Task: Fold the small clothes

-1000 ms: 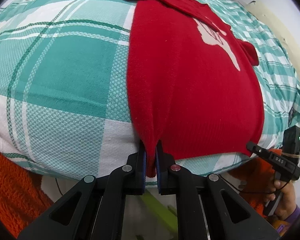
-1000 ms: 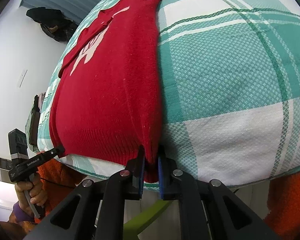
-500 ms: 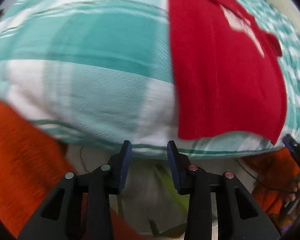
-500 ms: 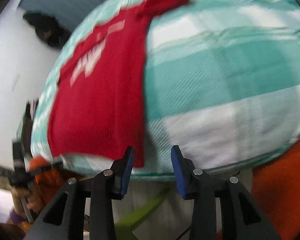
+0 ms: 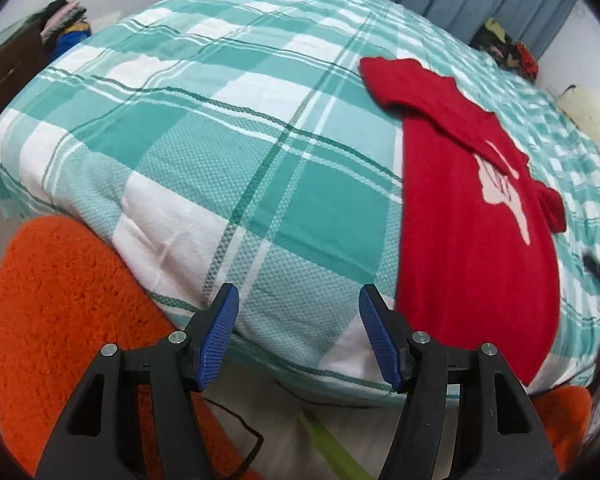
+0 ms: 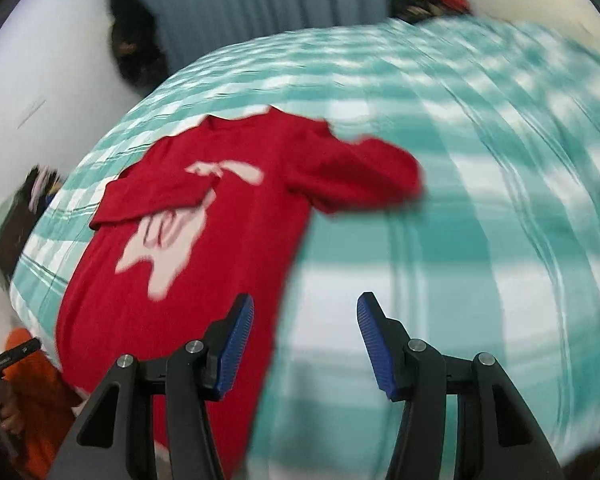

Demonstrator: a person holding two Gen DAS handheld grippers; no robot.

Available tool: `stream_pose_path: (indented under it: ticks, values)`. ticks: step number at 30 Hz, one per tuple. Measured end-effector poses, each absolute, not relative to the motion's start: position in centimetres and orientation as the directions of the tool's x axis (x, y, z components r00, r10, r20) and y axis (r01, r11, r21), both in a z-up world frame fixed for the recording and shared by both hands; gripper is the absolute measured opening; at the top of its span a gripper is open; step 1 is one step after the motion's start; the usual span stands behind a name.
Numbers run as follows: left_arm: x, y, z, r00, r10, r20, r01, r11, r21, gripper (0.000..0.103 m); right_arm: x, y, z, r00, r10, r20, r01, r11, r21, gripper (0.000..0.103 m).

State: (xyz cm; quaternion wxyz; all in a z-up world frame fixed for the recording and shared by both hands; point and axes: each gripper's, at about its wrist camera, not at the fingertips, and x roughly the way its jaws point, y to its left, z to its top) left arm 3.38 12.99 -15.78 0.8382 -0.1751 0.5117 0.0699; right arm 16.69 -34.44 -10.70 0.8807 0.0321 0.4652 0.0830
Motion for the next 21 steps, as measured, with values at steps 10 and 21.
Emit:
stream_pose_path:
  ticks: [10,21]
  values:
    - [4.5,12.5,-16.8,0.410,-0.050,-0.911,-0.309,0.932,-0.190,0.065,32.0,-28.4,-17.5,0.550,-0.049,-0.833,-0.242,0.946,-0.215,0.008]
    - [5.1,12.0,-17.7,0.381,-0.076,-0.921,-0.297,0.934,-0.200,0.065,17.2,-55.4,-11.7,0.627,-0.048,-0.778,0.318,0.927,0.200,0.010]
